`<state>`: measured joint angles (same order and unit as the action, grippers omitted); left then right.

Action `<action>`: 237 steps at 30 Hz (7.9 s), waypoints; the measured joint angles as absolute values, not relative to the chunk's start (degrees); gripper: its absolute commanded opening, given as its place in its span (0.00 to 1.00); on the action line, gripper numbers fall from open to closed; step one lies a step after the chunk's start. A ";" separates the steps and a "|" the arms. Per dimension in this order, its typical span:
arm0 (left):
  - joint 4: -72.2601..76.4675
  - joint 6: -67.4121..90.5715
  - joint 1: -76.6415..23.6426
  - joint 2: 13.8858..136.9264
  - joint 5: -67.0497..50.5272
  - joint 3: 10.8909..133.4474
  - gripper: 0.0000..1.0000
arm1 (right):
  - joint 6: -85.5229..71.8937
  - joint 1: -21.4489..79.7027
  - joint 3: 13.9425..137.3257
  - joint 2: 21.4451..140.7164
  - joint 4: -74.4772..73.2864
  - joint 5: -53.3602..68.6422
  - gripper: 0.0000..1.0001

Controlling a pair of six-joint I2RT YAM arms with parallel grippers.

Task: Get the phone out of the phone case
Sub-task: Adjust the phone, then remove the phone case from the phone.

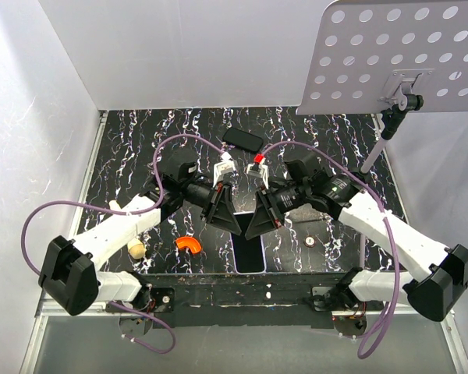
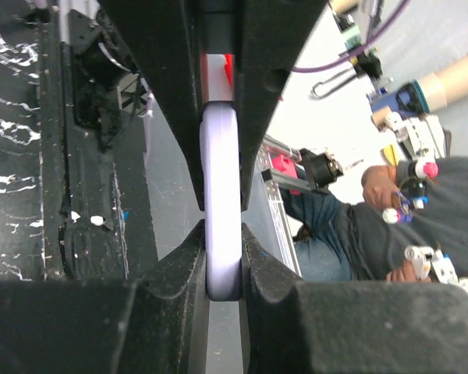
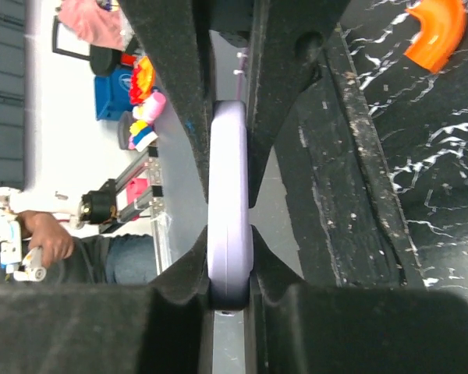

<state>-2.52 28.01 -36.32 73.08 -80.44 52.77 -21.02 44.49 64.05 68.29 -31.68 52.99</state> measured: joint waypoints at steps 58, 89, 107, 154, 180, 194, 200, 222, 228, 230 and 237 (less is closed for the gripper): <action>38.48 69.12 -38.46 55.27 -45.19 30.92 0.49 | -62.37 34.89 40.82 42.02 7.25 26.44 0.01; 41.36 68.60 -39.20 59.61 -47.00 32.36 0.00 | -65.25 34.87 39.51 30.89 -0.64 14.28 0.01; 76.88 82.94 -40.07 75.33 -57.08 37.52 0.00 | -80.34 32.21 26.00 31.51 36.21 18.06 0.01; 21.45 57.82 -45.19 65.49 -38.65 43.05 0.30 | -81.76 34.06 26.92 51.00 52.84 10.72 0.01; 26.11 30.44 -56.38 59.81 -4.36 36.67 0.00 | -81.78 42.94 27.24 47.75 44.71 -9.37 0.01; 9.37 32.75 -55.92 56.45 -12.36 40.18 0.63 | -71.22 43.20 27.33 32.12 22.37 -8.34 0.01; -5.30 28.71 -54.46 43.72 -19.18 39.18 0.66 | -65.52 43.11 31.55 31.16 10.37 -4.97 0.01; 21.43 70.04 -50.68 56.05 -39.86 37.47 0.64 | -65.10 42.39 35.97 36.16 8.38 -3.90 0.01; 26.55 74.30 -50.35 58.46 -40.60 36.77 0.63 | -65.89 42.15 35.97 36.60 10.39 -3.27 0.01; 28.14 75.35 -50.35 58.94 -40.47 36.16 0.63 | -66.17 42.00 35.97 36.82 10.96 -3.14 0.01; 33.36 79.46 -50.09 59.61 -39.22 33.85 0.58 | -66.43 41.98 35.94 37.65 12.40 -2.35 0.01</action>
<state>33.36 79.46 -50.09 59.61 -39.22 33.85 -66.43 41.98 35.94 37.65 12.40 -2.35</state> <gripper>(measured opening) 0.616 0.228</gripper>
